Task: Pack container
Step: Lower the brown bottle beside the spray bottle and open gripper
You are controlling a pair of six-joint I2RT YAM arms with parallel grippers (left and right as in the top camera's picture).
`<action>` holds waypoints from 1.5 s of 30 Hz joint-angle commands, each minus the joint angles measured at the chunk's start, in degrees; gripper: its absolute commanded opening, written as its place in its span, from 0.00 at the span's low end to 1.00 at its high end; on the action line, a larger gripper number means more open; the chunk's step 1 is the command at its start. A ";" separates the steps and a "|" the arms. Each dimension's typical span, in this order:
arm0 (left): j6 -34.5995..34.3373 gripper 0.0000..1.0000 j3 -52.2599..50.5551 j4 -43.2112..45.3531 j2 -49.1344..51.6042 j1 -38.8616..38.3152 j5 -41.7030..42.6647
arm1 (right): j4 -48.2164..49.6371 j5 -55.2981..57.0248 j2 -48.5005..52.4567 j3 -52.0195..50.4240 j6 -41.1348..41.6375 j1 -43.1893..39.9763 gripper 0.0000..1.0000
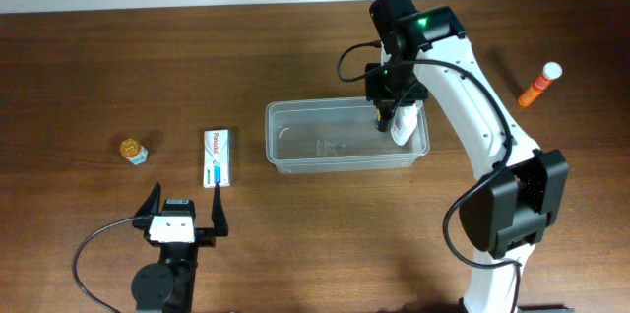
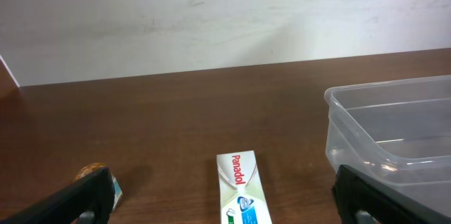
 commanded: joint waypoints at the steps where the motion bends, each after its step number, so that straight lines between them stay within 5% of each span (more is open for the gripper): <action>1: 0.90 0.99 -0.11 -0.26 -0.33 0.24 0.63 | 1.31 1.05 0.11 -2.23 1.36 0.37 0.25; 45: 0.90 0.99 -0.11 -0.28 -0.33 0.24 0.63 | 12.92 2.56 0.11 -13.00 1.33 0.33 0.26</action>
